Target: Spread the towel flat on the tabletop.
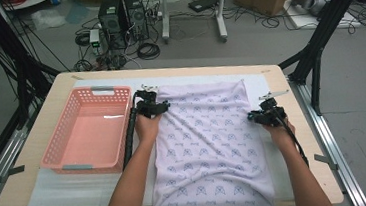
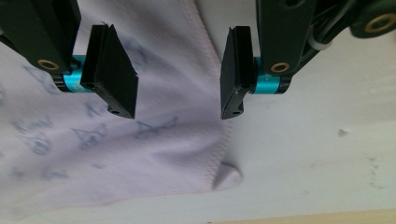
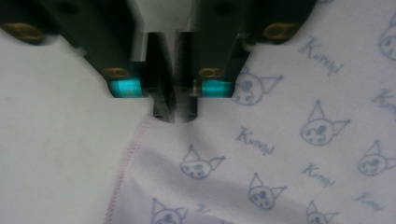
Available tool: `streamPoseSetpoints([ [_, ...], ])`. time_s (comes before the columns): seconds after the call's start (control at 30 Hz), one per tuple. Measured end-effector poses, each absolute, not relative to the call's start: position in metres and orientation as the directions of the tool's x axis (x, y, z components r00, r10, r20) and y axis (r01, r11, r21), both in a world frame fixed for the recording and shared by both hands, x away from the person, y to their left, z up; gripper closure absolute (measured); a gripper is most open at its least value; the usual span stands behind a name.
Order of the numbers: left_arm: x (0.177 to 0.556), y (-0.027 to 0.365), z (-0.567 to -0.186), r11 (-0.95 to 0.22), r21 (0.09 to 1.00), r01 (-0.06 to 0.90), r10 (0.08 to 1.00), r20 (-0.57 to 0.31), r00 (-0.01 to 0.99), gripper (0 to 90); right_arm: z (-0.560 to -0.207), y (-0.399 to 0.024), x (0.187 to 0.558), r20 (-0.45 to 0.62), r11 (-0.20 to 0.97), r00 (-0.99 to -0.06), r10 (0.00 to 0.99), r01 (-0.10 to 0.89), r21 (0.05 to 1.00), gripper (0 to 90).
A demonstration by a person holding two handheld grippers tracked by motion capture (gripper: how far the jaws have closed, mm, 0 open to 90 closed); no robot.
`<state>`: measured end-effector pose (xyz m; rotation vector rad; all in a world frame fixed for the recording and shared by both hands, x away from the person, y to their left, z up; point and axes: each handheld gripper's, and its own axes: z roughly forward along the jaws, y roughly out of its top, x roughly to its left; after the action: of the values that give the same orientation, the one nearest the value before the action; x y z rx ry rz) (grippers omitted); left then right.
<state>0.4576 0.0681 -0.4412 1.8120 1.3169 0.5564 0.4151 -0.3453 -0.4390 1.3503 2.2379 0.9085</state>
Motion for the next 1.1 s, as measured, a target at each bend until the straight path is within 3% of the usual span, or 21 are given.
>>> streamPoseSetpoints([
  [0.07, 0.452, 0.065, -0.440, -0.147, 0.797, 0.586, 0.914, -0.118, 0.389, 45.9, -0.440, -0.347, 0.420, -0.039, 0.333, -0.433, 0.901, 0.630, 0.702, 87.7],
  [0.13, 0.445, 0.059, -0.436, -0.224, 0.773, 0.594, 0.896, -0.077, 0.438, 44.5, -0.444, -0.349, 0.425, -0.119, 0.326, -0.356, 0.927, 0.606, 0.726, 87.5],
  [0.23, 0.428, 0.055, -0.429, -0.244, 0.800, 0.548, 0.881, -0.054, 0.470, 44.7, -0.451, -0.354, 0.428, -0.023, 0.172, -0.247, 0.969, 0.602, 0.780, 84.3],
  [0.43, 0.409, 0.066, -0.445, -0.231, 0.771, 0.594, 0.877, -0.100, 0.471, 44.8, -0.431, -0.355, 0.413, 0.010, 0.166, -0.291, 0.957, 0.571, 0.804, 69.2],
  [0.5, 0.402, 0.067, -0.451, -0.254, 0.789, 0.559, 0.877, -0.056, 0.478, 47.2, -0.421, -0.358, 0.407, 0.032, 0.151, -0.304, 0.952, 0.557, 0.817, 65.8],
  [0.57, 0.401, 0.068, -0.449, -0.271, 0.787, 0.555, 0.869, -0.047, 0.492, 63.3, -0.412, -0.360, 0.399, 0.038, 0.156, -0.326, 0.945, 0.550, 0.820, 63.9],
  [0.6, 0.402, 0.069, -0.448, -0.291, 0.784, 0.548, 0.863, -0.032, 0.504, 80.4, -0.408, -0.360, 0.395, 0.036, 0.167, -0.341, 0.939, 0.545, 0.821, 63.0],
  [0.63, 0.403, 0.068, -0.448, -0.290, 0.785, 0.547, 0.866, -0.028, 0.499, 86.3, -0.405, -0.361, 0.391, 0.037, 0.176, -0.359, 0.933, 0.541, 0.822, 62.9],
  [0.67, 0.405, 0.069, -0.449, -0.290, 0.787, 0.544, 0.874, -0.014, 0.486, 86.9, -0.401, -0.361, 0.386, 0.030, 0.184, -0.368, 0.929, 0.532, 0.827, 62.5],
  [0.87, 0.425, 0.083, -0.448, -0.214, 0.812, 0.543, 0.940, 0.021, 0.340, 87.2, -0.400, -0.363, 0.349, 0.042, 0.201, -0.431, 0.902, 0.503, 0.841, 61.6],
  [0.97, 0.426, 0.088, -0.450, -0.181, 0.814, 0.552, 0.938, -0.027, 0.347, 85.5, -0.411, -0.364, 0.328, 0.081, 0.204, -0.469, 0.880, 0.524, 0.827, 59.4],
  [1.03, 0.423, 0.088, -0.448, -0.160, 0.819, 0.551, 0.931, -0.059, 0.360, 67.6, -0.424, -0.362, 0.315, 0.111, 0.201, -0.490, 0.865, 0.541, 0.817, 57.8],
  [1.1, 0.417, 0.087, -0.443, -0.145, 0.838, 0.526, 0.917, -0.085, 0.389, 57.3, -0.437, -0.358, 0.306, 0.106, 0.230, -0.506, 0.856, 0.557, 0.798, 56.8],
])
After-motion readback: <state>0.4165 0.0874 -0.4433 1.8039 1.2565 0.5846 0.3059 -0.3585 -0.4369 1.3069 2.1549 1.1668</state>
